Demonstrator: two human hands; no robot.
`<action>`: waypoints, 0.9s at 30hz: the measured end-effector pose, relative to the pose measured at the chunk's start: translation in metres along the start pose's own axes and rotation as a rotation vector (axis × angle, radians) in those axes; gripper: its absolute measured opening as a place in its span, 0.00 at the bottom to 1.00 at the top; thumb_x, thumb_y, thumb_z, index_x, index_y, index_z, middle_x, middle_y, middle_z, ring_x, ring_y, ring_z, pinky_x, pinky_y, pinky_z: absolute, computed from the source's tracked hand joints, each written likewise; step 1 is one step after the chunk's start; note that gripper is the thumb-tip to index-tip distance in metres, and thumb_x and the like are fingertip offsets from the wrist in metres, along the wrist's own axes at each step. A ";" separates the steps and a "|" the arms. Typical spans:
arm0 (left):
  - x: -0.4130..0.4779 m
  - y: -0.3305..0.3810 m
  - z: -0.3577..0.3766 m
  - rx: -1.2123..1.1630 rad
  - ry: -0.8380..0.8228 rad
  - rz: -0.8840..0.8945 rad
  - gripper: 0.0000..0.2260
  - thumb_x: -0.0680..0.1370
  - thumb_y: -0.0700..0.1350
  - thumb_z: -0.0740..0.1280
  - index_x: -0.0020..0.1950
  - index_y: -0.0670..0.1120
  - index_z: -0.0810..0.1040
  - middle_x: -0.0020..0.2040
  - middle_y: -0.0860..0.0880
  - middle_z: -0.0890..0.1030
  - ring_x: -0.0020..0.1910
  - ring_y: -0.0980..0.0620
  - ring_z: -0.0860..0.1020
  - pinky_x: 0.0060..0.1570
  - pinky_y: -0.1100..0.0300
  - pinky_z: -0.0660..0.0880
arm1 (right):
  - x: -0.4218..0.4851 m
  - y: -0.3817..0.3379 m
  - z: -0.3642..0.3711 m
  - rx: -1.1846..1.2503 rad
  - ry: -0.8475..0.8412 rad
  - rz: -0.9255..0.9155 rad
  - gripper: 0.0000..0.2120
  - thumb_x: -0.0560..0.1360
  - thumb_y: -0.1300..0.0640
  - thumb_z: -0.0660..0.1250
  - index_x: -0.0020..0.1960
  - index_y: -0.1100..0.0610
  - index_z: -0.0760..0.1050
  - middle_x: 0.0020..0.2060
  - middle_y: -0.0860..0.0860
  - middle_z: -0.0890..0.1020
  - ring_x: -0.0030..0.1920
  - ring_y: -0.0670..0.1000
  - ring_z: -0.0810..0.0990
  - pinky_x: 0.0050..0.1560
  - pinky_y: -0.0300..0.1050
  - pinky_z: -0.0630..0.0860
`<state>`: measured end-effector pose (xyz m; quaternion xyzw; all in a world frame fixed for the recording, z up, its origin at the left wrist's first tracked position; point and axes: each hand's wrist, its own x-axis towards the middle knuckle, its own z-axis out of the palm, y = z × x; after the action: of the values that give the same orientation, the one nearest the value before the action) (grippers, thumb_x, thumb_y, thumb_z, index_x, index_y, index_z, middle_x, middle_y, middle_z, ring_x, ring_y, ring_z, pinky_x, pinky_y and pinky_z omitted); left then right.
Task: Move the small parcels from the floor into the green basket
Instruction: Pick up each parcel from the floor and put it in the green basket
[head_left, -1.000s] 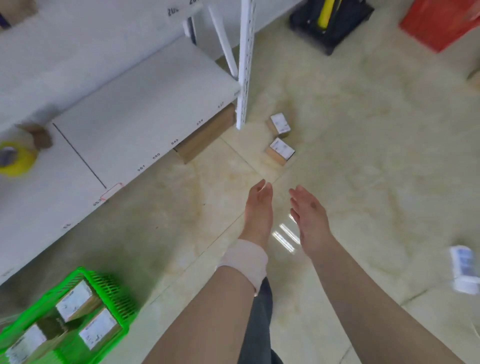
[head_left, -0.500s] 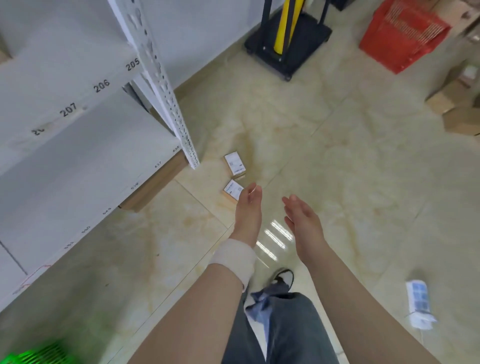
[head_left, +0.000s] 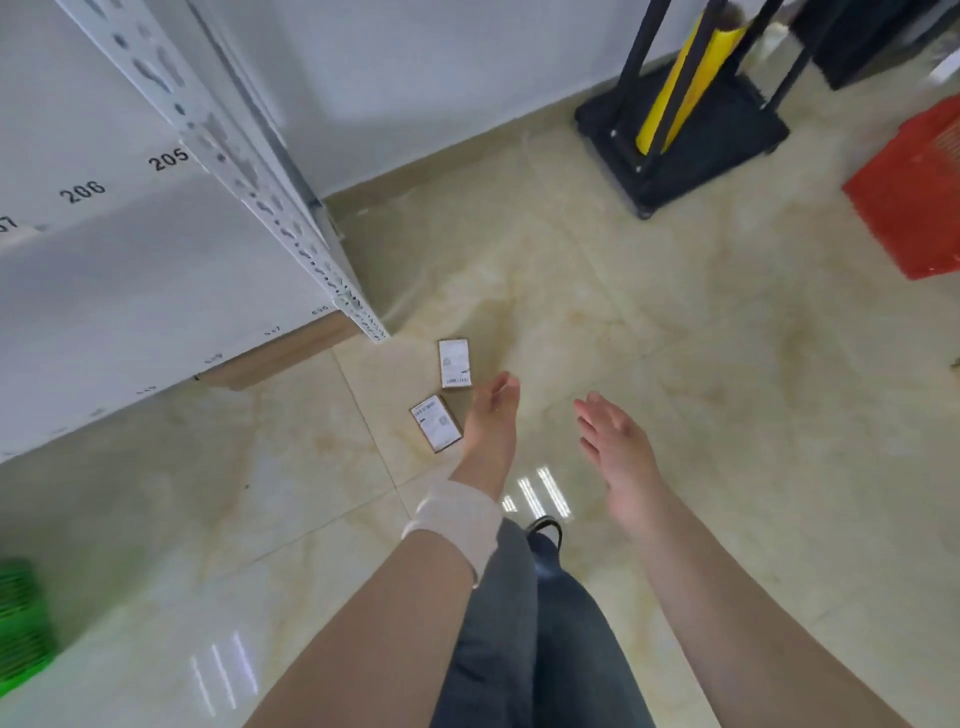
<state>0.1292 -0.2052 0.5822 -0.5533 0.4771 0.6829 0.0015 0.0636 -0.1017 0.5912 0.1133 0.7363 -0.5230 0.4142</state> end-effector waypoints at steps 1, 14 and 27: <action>0.008 0.003 0.005 -0.031 0.024 -0.021 0.20 0.75 0.56 0.58 0.60 0.46 0.75 0.63 0.38 0.76 0.65 0.38 0.73 0.66 0.45 0.67 | 0.012 -0.007 -0.001 -0.025 -0.020 0.000 0.23 0.77 0.46 0.60 0.70 0.55 0.67 0.66 0.51 0.75 0.54 0.48 0.75 0.66 0.45 0.69; 0.202 -0.017 -0.008 -0.058 0.240 -0.241 0.27 0.67 0.59 0.59 0.63 0.51 0.73 0.61 0.46 0.78 0.61 0.45 0.75 0.66 0.46 0.69 | 0.227 -0.023 0.049 -0.348 -0.215 0.185 0.28 0.76 0.43 0.60 0.72 0.54 0.63 0.70 0.52 0.70 0.64 0.51 0.72 0.63 0.46 0.70; 0.514 -0.200 -0.018 0.142 0.373 -0.223 0.24 0.80 0.53 0.56 0.74 0.47 0.58 0.73 0.46 0.68 0.70 0.45 0.68 0.65 0.56 0.64 | 0.532 0.181 0.156 -0.714 -0.531 0.200 0.36 0.75 0.42 0.62 0.76 0.55 0.53 0.73 0.53 0.65 0.71 0.53 0.66 0.70 0.56 0.66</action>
<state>0.0494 -0.3789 0.0645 -0.7179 0.4516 0.5291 0.0276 -0.0871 -0.3006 0.0646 -0.1040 0.7241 -0.2048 0.6503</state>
